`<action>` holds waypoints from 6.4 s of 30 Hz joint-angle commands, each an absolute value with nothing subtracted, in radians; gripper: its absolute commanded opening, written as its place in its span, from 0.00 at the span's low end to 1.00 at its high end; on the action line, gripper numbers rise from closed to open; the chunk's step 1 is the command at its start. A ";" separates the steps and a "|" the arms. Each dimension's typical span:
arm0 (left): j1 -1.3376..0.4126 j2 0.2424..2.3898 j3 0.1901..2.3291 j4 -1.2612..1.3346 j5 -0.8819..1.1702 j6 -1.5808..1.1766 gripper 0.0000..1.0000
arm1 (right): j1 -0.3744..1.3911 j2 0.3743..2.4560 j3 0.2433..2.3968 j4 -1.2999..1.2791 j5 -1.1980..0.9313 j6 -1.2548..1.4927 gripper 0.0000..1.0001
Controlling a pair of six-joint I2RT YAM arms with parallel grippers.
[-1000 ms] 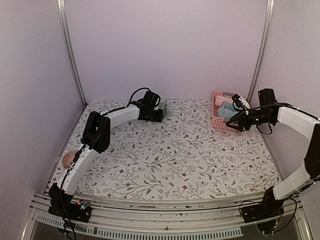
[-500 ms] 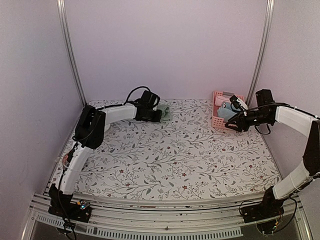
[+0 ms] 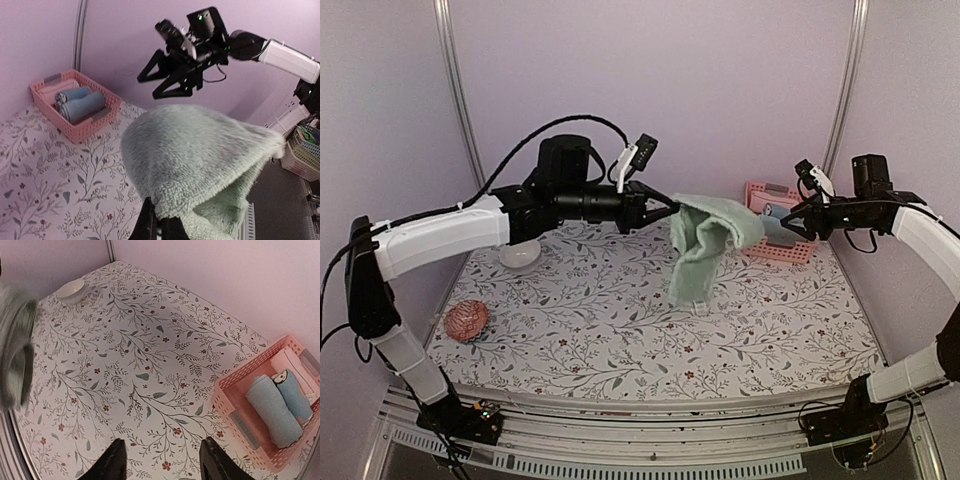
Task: Roll the towels
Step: Pick up the towel from the corner of the board, then place the towel at the center of the board, then pick up the towel from the center of the board, then put down the towel at the center of the board, then pick up the towel from the center of the board.
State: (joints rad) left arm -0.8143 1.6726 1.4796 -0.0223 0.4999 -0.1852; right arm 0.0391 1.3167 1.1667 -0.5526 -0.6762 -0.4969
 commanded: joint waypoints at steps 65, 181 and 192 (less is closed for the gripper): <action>-0.857 1.454 0.833 -0.055 0.068 -0.407 0.53 | 1.085 1.484 0.718 -0.617 -0.155 -0.929 0.45; -0.834 1.572 0.872 -0.091 0.306 -0.425 0.00 | 0.642 1.944 1.320 -0.785 -0.574 -0.681 0.04; -1.008 1.465 0.742 -0.146 0.437 -0.405 0.12 | 0.856 1.643 0.986 -0.841 -0.589 -0.724 0.18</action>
State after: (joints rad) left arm -0.9363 1.4734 0.7856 -0.0727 0.3920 -0.4145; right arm 0.7788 1.7073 1.0550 -0.7811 -0.5560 -0.6987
